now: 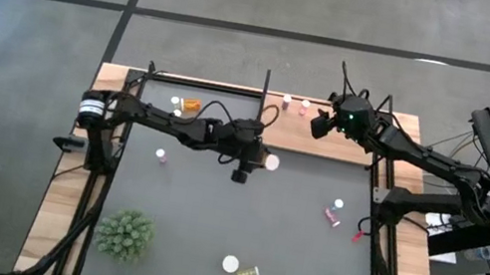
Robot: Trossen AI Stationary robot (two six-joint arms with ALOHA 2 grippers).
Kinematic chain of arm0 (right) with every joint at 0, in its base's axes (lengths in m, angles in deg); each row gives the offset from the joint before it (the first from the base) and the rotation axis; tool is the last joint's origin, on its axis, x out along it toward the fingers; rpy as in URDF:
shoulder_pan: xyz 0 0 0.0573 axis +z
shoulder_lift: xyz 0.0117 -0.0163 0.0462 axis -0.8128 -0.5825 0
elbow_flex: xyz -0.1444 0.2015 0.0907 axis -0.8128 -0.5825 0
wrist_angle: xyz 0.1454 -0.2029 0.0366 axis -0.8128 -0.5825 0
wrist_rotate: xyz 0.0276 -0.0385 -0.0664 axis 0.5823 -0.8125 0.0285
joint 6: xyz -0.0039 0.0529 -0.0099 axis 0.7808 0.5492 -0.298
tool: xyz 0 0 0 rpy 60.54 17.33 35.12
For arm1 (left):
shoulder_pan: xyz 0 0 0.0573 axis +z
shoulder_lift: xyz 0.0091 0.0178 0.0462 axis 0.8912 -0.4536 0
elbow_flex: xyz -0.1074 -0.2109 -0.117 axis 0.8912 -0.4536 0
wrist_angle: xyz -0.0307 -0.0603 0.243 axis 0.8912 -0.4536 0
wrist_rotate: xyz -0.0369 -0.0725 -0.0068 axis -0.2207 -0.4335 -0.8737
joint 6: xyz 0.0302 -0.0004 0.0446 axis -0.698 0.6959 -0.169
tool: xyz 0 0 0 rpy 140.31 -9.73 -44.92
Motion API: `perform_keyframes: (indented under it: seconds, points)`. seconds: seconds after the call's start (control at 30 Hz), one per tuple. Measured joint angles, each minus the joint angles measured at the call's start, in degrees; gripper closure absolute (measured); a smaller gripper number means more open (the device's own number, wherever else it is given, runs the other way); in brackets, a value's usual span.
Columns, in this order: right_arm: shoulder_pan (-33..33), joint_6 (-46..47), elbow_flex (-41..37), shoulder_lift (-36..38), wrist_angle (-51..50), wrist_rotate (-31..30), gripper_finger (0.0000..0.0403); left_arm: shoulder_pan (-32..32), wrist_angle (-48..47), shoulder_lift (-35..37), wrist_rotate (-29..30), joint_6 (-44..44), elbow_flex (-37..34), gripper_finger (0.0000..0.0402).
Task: Pick and place medicine bottles onto shelf by color
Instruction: Move the middle orange pill bottle to the center of the table
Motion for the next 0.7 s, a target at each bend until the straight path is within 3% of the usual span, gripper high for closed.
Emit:
perform_keyframes:
  seconds: [0.1,0.27,0.43,0.57,0.7]
  points:
    - [0.0,-0.1,0.0,0.0,0.0,0.0,0.019,-0.1,4.2,-0.1,0.3,10.7,-0.2,0.0224]
    - [0.0,-0.1,0.0,0.0,0.0,0.0,0.019,-1.2,17.7,-0.1,4.2,20.2,-3.7,0.0224]
    - [0.0,0.0,0.0,0.0,0.0,0.0,0.019,-3.4,36.0,-0.8,13.6,23.9,-9.4,0.0224]
    - [0.0,-0.1,0.0,0.0,0.0,0.0,0.019,-5.5,41.7,-2.8,21.9,23.9,-10.6,0.0224]
    - [0.0,-0.1,0.0,0.0,0.0,0.0,0.019,-7.3,44.1,-5.1,26.4,24.2,-10.4,0.0224]
